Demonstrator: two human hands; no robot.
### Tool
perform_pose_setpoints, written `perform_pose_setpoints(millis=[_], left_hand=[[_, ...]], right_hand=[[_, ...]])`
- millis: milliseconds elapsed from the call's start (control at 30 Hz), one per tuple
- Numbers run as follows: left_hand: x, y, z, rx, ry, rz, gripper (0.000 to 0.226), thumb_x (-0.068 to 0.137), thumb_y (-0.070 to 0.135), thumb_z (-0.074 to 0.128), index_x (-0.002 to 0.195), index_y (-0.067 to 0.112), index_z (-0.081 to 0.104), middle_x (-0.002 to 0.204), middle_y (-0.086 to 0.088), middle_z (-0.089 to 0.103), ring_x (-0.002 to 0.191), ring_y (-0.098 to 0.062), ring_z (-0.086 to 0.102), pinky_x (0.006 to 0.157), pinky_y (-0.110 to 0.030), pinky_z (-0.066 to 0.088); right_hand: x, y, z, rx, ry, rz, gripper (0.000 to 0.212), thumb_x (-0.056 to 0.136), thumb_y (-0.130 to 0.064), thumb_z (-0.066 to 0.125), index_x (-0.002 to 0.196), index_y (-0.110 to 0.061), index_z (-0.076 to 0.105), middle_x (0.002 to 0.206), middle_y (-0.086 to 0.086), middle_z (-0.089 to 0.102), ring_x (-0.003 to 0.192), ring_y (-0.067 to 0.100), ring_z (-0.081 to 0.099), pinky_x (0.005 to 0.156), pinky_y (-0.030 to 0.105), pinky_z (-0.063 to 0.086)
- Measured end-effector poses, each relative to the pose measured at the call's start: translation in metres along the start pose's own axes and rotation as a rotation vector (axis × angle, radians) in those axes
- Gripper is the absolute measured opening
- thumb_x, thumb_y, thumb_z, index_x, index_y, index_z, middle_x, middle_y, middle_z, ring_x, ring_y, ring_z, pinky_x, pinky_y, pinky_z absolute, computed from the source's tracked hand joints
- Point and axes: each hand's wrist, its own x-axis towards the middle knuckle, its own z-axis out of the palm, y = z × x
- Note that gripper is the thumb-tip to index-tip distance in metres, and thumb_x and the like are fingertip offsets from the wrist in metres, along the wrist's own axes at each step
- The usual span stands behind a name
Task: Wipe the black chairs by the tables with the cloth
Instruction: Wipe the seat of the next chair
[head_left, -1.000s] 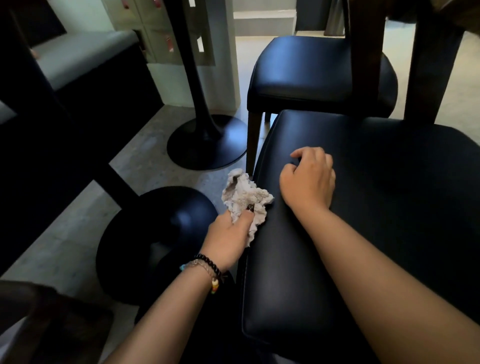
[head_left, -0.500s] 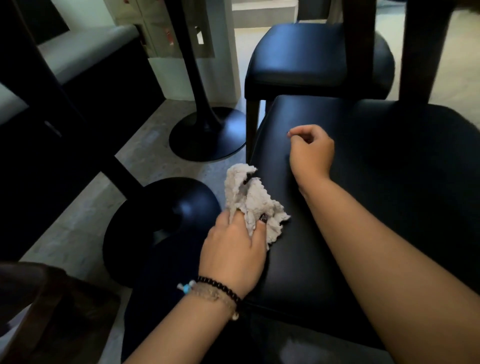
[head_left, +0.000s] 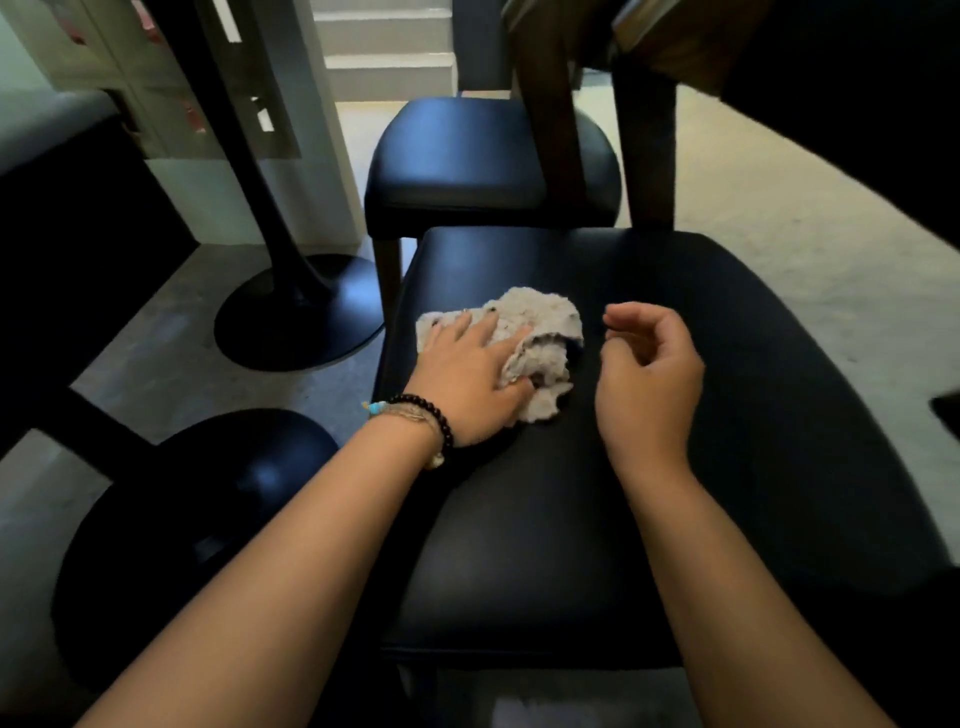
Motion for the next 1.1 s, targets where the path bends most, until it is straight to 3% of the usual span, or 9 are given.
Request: perform_pose_setpoints(millis=[133,267,433,533,633,833,933,1000,1100], left_hand=[[-0.015,0.016,-0.006,-0.527,-0.096,0.209,0.067,0.078,0.040,0.074,0.139,0.026,0.050,0.143,0.014,0.040,0.135,0.005,0.027,0.114,-0.010,0.014],[-0.011,-0.006,-0.015,-0.996,0.038,0.118,0.055,0.082,0.008,0.071,0.134,0.016,0.055,0.135,0.005,0.057,0.122,0.001,0.052,0.108,-0.020,0.037],[0.009,-0.036,0.011,-0.402,0.227,-0.066,0.056,0.099,0.022,0.045,0.151,0.017,0.025,0.158,0.001,0.025,0.146,-0.010,0.012,0.120,-0.029,0.005],[0.015,-0.043,0.025,-0.276,0.205,-0.054,0.058,0.100,0.033,0.035,0.154,0.021,0.015,0.160,0.003,0.016,0.147,-0.009,0.006,0.118,-0.030,-0.001],[0.017,-0.045,0.026,-0.273,0.234,-0.056,0.055,0.100,0.031,0.034,0.153,0.020,0.022,0.159,0.004,0.022,0.147,-0.007,0.008,0.117,-0.028,-0.001],[0.015,-0.046,0.025,-0.290,0.256,-0.062,0.051,0.099,0.032,0.037,0.149,0.023,0.032,0.157,0.006,0.026,0.146,-0.004,0.010,0.117,-0.025,-0.001],[0.014,-0.044,0.023,-0.287,0.264,-0.054,0.048,0.099,0.033,0.039,0.146,0.023,0.039,0.157,0.005,0.027,0.146,-0.004,0.010,0.117,-0.026,-0.001],[0.014,-0.043,0.022,-0.285,0.275,-0.054,0.047,0.099,0.034,0.040,0.144,0.023,0.042,0.157,0.006,0.027,0.146,-0.004,0.010,0.117,-0.025,-0.002],[0.013,-0.041,0.023,-0.266,0.274,-0.059,0.048,0.098,0.036,0.041,0.145,0.025,0.040,0.157,0.007,0.026,0.146,-0.004,0.009,0.115,-0.023,-0.004]], right_hand=[[-0.013,0.003,-0.016,-0.152,-0.081,-0.176,0.042,0.083,0.010,0.049,0.107,-0.024,0.057,0.113,-0.004,0.054,0.103,0.002,0.058,0.082,0.009,0.046],[-0.019,0.009,-0.028,-0.267,-0.124,-0.095,0.035,0.088,-0.007,0.055,0.118,-0.025,0.052,0.123,-0.005,0.051,0.102,0.001,0.057,0.082,0.015,0.051],[-0.031,0.009,0.001,-0.901,-0.472,-0.142,0.066,0.085,-0.062,0.040,0.146,-0.038,0.032,0.154,0.000,0.027,0.143,0.024,0.021,0.115,0.046,0.027],[-0.027,0.014,0.023,-1.128,-0.637,-0.132,0.067,0.089,-0.065,0.029,0.151,-0.043,0.016,0.163,0.003,0.007,0.148,0.035,-0.004,0.113,0.064,0.000],[-0.015,0.016,0.027,-1.156,-0.679,-0.123,0.064,0.090,-0.060,0.029,0.151,-0.044,0.015,0.163,0.001,0.009,0.148,0.036,-0.006,0.109,0.069,-0.002],[-0.020,0.018,0.027,-0.989,-0.520,-0.209,0.057,0.084,-0.031,0.043,0.140,-0.035,0.049,0.150,0.002,0.043,0.146,0.032,0.024,0.115,0.058,0.016],[-0.001,0.023,0.023,-0.884,-0.341,-0.340,0.038,0.077,-0.013,0.053,0.111,-0.020,0.069,0.115,0.001,0.066,0.111,0.026,0.060,0.087,0.034,0.045],[0.029,0.032,0.013,-0.904,-0.244,-0.223,0.032,0.082,-0.012,0.054,0.111,-0.021,0.066,0.114,-0.001,0.064,0.104,0.022,0.059,0.076,0.029,0.041],[0.073,0.046,-0.006,-0.918,-0.031,0.039,0.037,0.089,-0.032,0.053,0.124,-0.023,0.059,0.123,0.002,0.060,0.111,0.022,0.054,0.089,0.036,0.045]])
